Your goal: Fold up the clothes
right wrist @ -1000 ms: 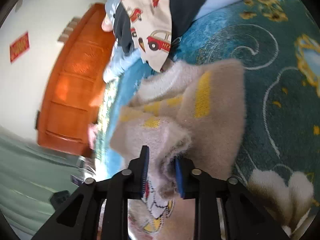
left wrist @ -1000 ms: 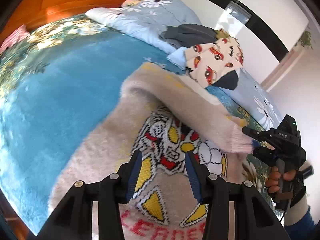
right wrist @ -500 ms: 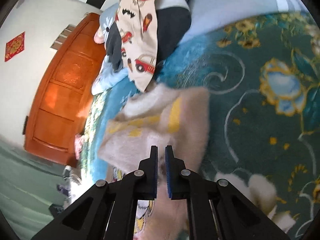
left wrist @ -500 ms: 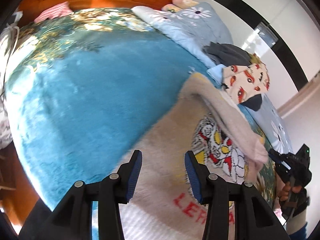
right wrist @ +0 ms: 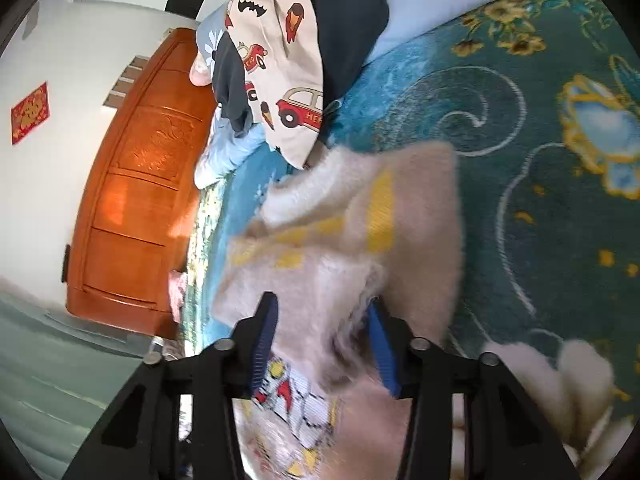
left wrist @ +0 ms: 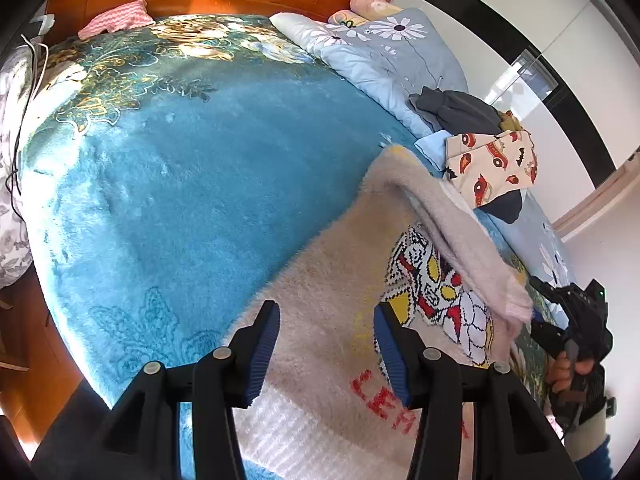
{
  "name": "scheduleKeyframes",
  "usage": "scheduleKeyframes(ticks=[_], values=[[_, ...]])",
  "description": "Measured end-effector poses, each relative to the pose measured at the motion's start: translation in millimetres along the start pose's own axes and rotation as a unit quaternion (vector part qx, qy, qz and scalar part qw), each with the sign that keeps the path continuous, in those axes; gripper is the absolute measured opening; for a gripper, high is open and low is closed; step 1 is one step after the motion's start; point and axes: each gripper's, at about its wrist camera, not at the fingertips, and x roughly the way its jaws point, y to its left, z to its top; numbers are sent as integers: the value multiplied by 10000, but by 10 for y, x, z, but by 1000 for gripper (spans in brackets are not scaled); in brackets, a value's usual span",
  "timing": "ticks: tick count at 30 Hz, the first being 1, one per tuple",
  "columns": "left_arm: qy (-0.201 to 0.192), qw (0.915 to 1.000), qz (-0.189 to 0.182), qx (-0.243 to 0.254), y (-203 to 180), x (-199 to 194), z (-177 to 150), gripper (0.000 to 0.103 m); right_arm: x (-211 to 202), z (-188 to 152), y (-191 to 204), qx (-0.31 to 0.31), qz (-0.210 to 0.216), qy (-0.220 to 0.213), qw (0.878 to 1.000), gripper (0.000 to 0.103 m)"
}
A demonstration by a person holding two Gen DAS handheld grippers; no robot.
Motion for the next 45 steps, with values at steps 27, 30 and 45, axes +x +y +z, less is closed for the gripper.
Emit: scheduleKeyframes(ticks=[27, 30, 45], values=[[389, 9987, 312, -77, 376, 102, 15, 57, -314, -164, 88, -842, -1266, -125, 9883, 14], [506, 9979, 398, 60, 373, 164, 15, 59, -373, -288, 73, -994, -1397, 75, 9852, 63], [638, 9810, 968, 1553, -177, 463, -13, 66, 72, -1378, 611, -3115, -2128, 655, 9238, 83]])
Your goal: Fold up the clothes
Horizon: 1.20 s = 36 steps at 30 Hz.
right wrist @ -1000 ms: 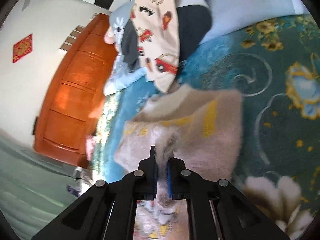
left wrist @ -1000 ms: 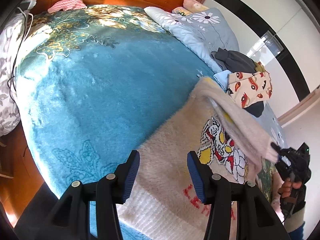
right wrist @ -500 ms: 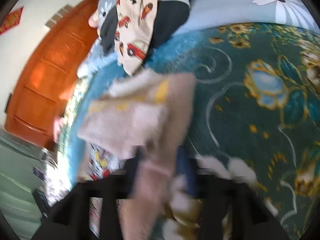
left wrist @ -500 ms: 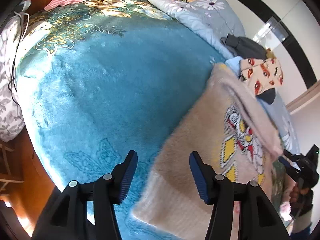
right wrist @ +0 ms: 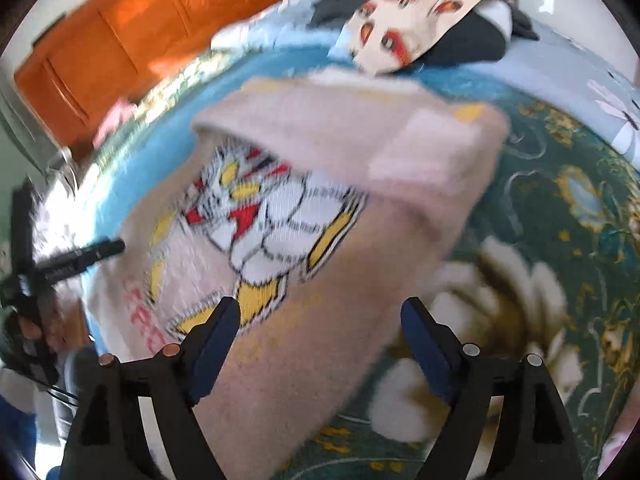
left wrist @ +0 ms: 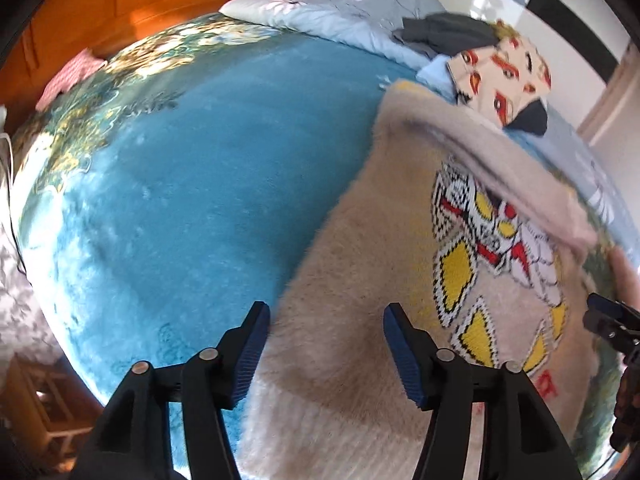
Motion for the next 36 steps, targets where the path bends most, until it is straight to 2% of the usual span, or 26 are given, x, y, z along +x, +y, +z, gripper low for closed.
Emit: scheduleKeyframes(ticks=[2, 6, 8, 9, 12, 15, 18, 20, 24, 25, 27, 29, 31, 33, 36], values=[[22, 9999, 79, 64, -40, 30, -21, 69, 123, -61, -5, 65, -78, 164, 9998, 83], [63, 9999, 81, -31, -43, 63, -56, 75, 180, -170, -24, 88, -110, 217, 9997, 88], [115, 9998, 56, -157, -21, 86, -72, 78, 210, -204, -17, 80, -89, 275, 9996, 100], [141, 9996, 44, -221, -10, 97, -79, 80, 226, -218, 0, 26, -104, 332, 9994, 103], [168, 9991, -47, -380, 29, 104, -116, 82, 236, -251, 57, -57, -254, 321, 9991, 103], [214, 9994, -96, -272, 10, 108, -143, 86, 232, -243, 42, -5, -274, 325, 9991, 103], [281, 9993, -238, -84, -27, 141, -162, 99, 227, -224, -13, 86, -153, 440, 9989, 103], [336, 9991, -267, -6, -49, 163, -161, 103, 205, -209, -61, 139, -25, 475, 9988, 103], [421, 9988, -247, 54, -80, 169, -143, 103, 42, -259, -215, 555, 519, 368, 9964, 103], [433, 9987, -256, 43, -78, 155, -135, 103, -12, -317, -246, 720, 690, 346, 9944, 102], [372, 9985, -406, -52, -15, 103, -132, 102, -119, -432, -308, 1041, 1030, 306, 9887, 89], [300, 9977, -583, -168, 66, 50, -130, 101, -154, -539, -273, 1062, 1295, 500, 9846, 58], [260, 9957, -806, -380, 223, -9, -111, 97, -148, -653, -234, 1141, 1629, 759, 9771, 44], [250, 9938, -946, -535, 348, -47, -98, 92, -128, -782, -211, 1290, 1872, 878, 9698, 44], [300, 9902, -1158, -718, 524, -82, -89, 74, -86, -871, -155, 1457, 2311, 978, 9570, 43]])
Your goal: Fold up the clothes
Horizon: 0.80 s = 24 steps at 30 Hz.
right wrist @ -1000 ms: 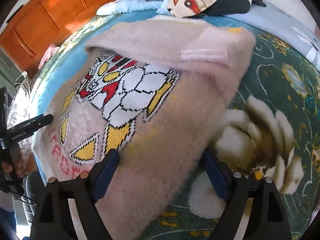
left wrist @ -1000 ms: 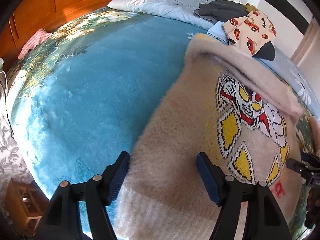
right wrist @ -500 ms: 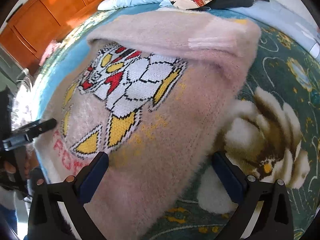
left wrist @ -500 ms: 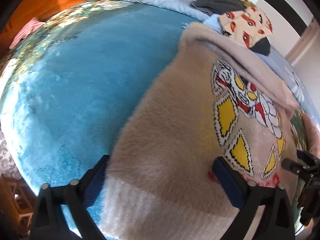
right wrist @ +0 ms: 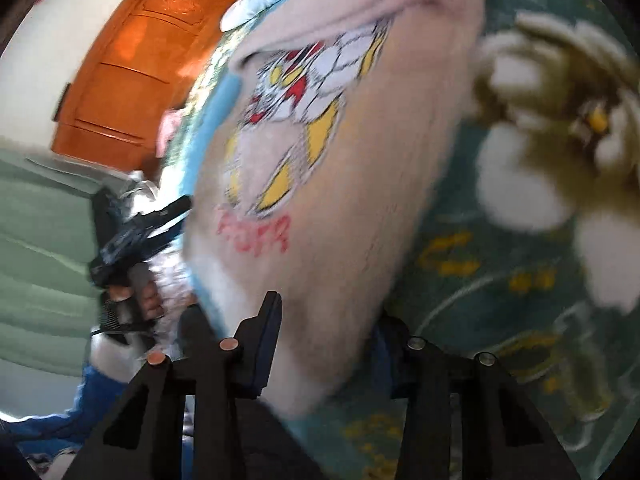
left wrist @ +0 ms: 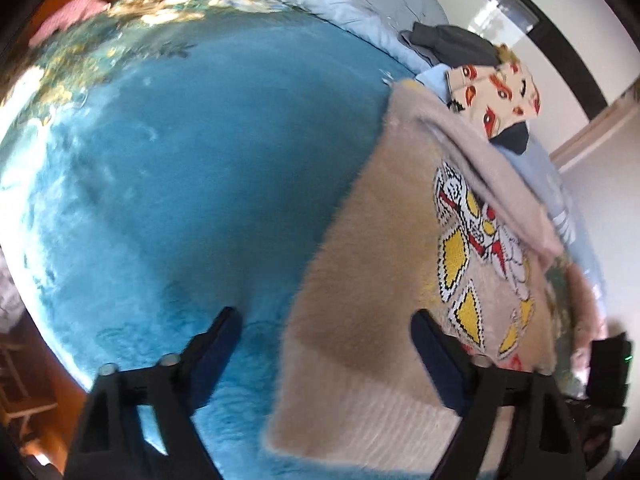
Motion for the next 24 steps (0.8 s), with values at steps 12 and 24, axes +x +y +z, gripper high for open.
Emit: scheduleKeyframes(ticks=[12, 24], values=[[574, 9923, -990, -465, 127, -170, -139, 10, 124, 86, 101, 321, 911, -18, 9953, 12], [-621, 9577, -2631, -983, -502, -682, 1089, 10, -617, 991, 96, 579, 2515, -1963, 9460, 11]])
